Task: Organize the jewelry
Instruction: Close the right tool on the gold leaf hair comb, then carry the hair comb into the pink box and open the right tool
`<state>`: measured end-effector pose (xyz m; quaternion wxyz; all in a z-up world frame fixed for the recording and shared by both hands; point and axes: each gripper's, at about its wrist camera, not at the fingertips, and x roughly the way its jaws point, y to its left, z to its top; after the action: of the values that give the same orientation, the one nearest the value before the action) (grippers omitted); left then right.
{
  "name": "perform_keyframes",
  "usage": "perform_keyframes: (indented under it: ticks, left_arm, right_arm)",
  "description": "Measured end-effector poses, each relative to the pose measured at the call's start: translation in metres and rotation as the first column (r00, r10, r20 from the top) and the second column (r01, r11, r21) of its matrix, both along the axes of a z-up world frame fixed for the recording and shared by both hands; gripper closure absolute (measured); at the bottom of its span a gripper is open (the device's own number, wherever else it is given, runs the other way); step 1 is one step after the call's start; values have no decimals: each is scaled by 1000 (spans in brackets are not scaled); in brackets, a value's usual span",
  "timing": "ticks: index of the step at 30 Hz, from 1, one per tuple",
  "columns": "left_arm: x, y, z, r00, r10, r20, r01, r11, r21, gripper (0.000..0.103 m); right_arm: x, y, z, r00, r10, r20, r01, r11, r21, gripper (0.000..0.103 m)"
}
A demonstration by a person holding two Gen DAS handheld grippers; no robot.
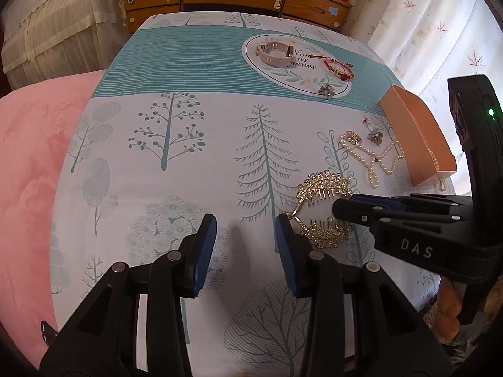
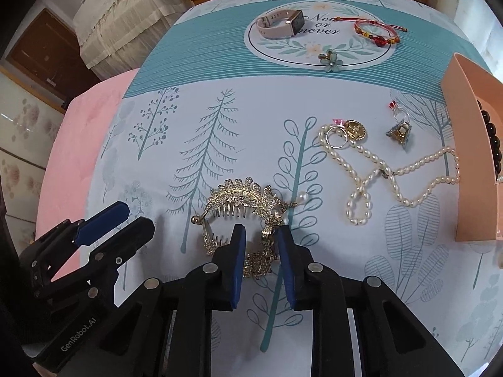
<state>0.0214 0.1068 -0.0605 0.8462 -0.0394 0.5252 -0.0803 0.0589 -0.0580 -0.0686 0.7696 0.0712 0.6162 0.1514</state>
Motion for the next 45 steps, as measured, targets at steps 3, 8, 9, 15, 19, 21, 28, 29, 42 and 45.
perform_keyframes:
  ticks: [3, 8, 9, 15, 19, 21, 28, 29, 42, 45]
  left_arm:
    - [0, 2, -1, 1000, 2, 1, -2, 1000, -2, 67]
    - [0, 6, -2, 1000, 9, 0, -9, 1000, -11, 67]
    - [0, 6, -2, 1000, 10, 0, -10, 1000, -11, 67]
    - [0, 10, -2, 1000, 15, -1, -15, 1000, -16, 67]
    - [-1, 11, 0, 1000, 18, 2, -18, 1000, -14, 67]
    - [-2, 11, 1, 1000, 18, 3, -18, 1000, -9, 67]
    - [-3, 0, 10, 1000, -1, 13, 1, 1000, 23, 67]
    - [-4, -2, 11, 1000, -6, 15, 5, 1000, 28, 67]
    - [23, -63, 40, 993, -105, 61, 102, 994, 51, 67]
    - [32, -82, 50, 987, -140, 78, 136, 989, 52, 67]
  right_arm:
    - [3, -1, 0, 1000, -4, -11, 4, 1000, -13, 81]
    - [6, 8, -2, 1000, 15, -14, -16, 997, -79, 81]
    - [7, 11, -2, 1000, 24, -10, -25, 994, -103, 82]
    - [8, 21, -1, 998, 59, 3, -58, 980, -188, 90]
    - [8, 14, 0, 998, 61, 3, -59, 984, -168, 95]
    - [8, 9, 1, 998, 55, 6, -54, 987, -149, 95]
    - [3, -23, 29, 998, -7, 59, 11, 998, -60, 95]
    - [2, -30, 35, 997, -23, 71, 26, 999, -41, 95]
    - [-5, -155, 120, 939, -250, 237, 243, 968, 59, 95]
    - [-2, -187, 132, 918, -300, 260, 291, 954, 72, 95]
